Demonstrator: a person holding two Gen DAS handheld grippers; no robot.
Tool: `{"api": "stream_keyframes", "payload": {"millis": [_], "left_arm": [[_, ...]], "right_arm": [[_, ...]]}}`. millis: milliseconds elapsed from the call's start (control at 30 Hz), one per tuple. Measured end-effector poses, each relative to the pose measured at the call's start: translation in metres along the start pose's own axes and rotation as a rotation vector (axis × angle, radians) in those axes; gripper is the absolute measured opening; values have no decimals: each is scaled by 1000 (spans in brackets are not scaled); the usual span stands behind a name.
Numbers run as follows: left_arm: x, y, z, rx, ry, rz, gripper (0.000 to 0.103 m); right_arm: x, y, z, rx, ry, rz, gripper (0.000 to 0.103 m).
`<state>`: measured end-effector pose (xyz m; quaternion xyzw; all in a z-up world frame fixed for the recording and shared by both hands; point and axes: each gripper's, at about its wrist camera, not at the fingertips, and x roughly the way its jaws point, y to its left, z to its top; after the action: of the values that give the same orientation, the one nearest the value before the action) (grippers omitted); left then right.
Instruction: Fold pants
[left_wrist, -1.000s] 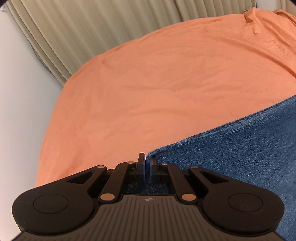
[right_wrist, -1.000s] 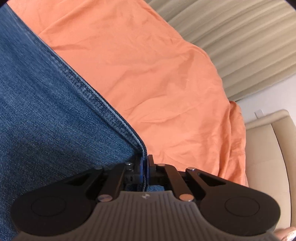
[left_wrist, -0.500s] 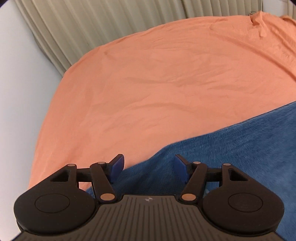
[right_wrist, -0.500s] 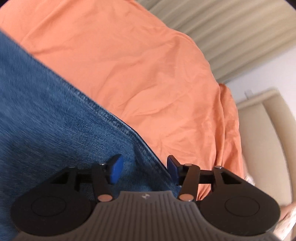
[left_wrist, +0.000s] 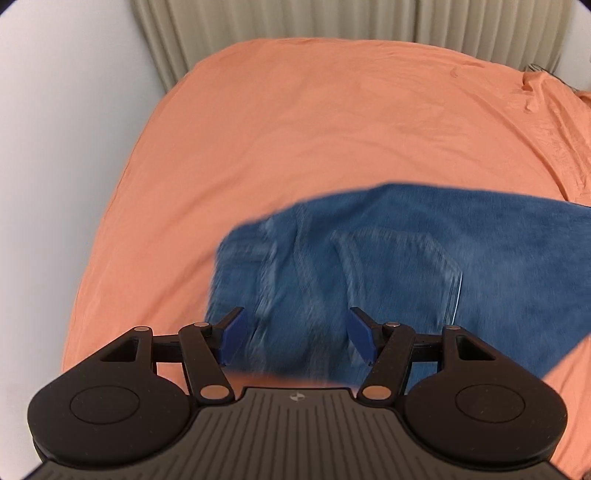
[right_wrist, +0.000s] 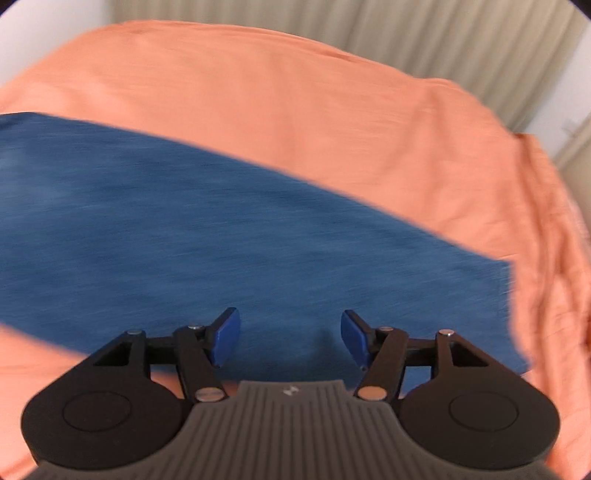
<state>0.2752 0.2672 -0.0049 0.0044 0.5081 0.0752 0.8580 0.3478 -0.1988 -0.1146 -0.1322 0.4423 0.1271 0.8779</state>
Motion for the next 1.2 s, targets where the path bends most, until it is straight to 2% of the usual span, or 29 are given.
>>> {"api": "stream_keyframes", "payload": {"millis": [233, 333, 433, 600, 800, 967, 1100, 1200], "left_arm": [[-15, 49, -53, -123, 27, -104, 72], [-9, 65, -71, -187, 20, -145, 72], [-4, 83, -87, -275, -27, -260, 73], [14, 105, -101, -424, -54, -378, 73], [52, 116, -124, -601, -115, -524, 73], [87, 117, -133, -730, -126, -592, 73], [106, 121, -130, -823, -144, -643, 73], [117, 124, -124, -876, -155, -653, 73]], "right_arm": [[-34, 122, -51, 59, -37, 251, 58], [-39, 164, -67, 41, -63, 308, 58], [-35, 194, -76, 31, -71, 339, 58], [-26, 223, -71, 8, -96, 321, 58], [-19, 247, -65, 44, -146, 305, 58], [-14, 268, -59, 13, -227, 265, 58], [-20, 283, -49, -86, -318, 216, 58], [-21, 282, -38, -107, -363, 189, 57]]}}
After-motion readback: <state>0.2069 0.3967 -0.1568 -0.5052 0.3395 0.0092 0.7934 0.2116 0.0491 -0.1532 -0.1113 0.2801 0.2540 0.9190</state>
